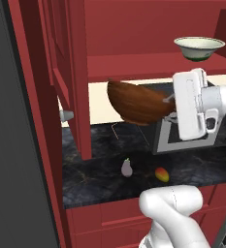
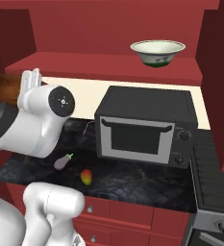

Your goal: Pick both bowls and place them on the counter. Then place the mango in one bowl and place the eggplant in the other bowl.

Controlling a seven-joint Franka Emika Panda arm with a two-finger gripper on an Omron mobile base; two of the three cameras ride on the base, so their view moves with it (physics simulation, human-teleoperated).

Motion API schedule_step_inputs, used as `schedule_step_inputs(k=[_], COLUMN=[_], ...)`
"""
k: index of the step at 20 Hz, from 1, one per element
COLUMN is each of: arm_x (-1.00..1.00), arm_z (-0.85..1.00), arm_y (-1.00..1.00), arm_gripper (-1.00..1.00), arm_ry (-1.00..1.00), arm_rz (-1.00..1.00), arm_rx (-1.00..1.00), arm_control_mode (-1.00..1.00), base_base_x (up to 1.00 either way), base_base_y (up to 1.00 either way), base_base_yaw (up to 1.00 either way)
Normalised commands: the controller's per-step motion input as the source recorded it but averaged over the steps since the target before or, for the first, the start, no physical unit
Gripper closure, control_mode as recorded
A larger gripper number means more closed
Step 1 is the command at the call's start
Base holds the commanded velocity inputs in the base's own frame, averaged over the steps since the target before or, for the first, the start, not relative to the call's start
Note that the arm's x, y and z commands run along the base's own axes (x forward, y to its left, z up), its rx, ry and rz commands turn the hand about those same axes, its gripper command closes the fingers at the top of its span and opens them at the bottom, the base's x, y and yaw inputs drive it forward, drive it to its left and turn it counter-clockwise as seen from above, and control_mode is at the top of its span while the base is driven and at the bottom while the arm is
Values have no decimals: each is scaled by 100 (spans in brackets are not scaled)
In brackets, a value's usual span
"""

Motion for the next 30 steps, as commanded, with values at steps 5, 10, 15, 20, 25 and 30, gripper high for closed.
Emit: schedule_step_inputs(k=[5,10,15,20,25,30], arm_x=[4,18,38,36,37,46], arm_z=[-54,-56,-51,-41,-40,-41], arm_y=[10,7,3,6,3,12], arm_gripper=[100,100,100,100,100,100], arm_ry=[1,1,0,0,-3,-7], arm_rz=[11,7,2,3,0,0], arm_rx=[-7,-15,-15,-5,-1,0], arm_control_mode=[-100,-100,-100,-100,-100,-100], base_base_x=[0,0,0,0,0,0], base_base_y=[0,0,0,0,0,0], base_base_yaw=[0,0,0,0,0,0])
